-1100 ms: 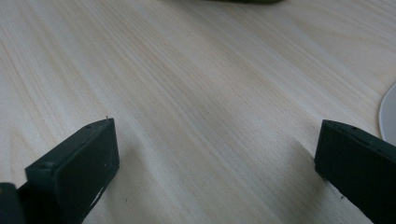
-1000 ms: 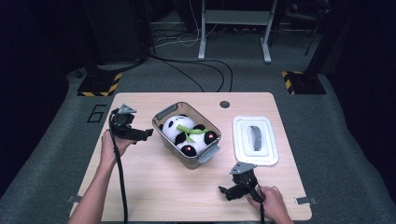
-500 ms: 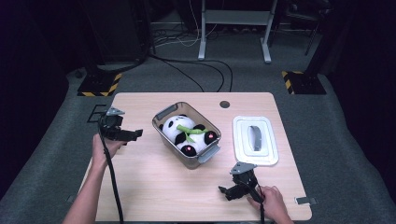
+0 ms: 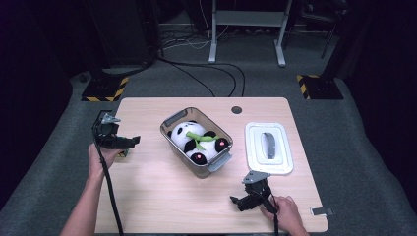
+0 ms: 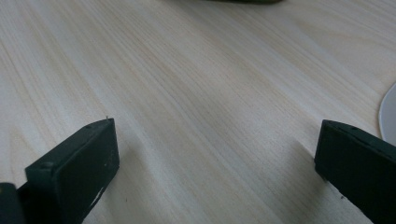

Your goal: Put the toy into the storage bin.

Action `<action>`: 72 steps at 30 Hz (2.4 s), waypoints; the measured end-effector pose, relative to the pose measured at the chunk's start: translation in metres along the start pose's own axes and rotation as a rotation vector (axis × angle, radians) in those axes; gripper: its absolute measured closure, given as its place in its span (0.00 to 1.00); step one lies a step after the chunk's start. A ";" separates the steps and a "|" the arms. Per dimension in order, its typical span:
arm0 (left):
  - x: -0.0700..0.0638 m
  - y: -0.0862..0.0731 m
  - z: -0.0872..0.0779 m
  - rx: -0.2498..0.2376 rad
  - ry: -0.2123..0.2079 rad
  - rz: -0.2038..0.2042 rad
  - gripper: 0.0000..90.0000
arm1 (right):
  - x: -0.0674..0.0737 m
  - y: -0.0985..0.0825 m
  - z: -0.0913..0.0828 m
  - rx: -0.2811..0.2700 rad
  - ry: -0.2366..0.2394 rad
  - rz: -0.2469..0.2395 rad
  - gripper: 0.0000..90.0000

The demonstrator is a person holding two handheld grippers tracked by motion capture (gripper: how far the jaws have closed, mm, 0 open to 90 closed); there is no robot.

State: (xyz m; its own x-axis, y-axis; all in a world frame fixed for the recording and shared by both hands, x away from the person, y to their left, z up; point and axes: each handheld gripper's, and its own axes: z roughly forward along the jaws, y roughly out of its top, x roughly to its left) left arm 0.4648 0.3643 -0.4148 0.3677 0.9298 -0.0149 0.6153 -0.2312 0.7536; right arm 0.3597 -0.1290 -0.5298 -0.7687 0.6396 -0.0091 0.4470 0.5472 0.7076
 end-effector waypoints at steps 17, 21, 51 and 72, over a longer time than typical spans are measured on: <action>0.040 -0.024 0.026 0.055 0.101 -0.121 0.00 | 0.000 0.000 0.000 0.000 0.000 -0.001 0.00; 0.045 -0.028 0.034 0.076 0.108 -0.141 0.00 | 0.000 0.000 0.000 0.000 0.000 -0.001 0.00; 0.053 -0.058 0.060 0.107 0.136 -0.135 0.38 | 0.000 0.000 0.000 0.000 0.001 -0.001 0.00; 0.032 -0.041 0.030 0.101 0.085 -0.077 0.38 | 0.000 0.000 0.000 -0.002 0.002 -0.006 0.00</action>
State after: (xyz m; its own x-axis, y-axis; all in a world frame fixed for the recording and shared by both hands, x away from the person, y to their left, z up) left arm 0.4726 0.3952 -0.4654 0.2590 0.9658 -0.0109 0.7081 -0.1822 0.6822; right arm 0.3601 -0.1292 -0.5300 -0.7724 0.6351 -0.0124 0.4411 0.5502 0.7090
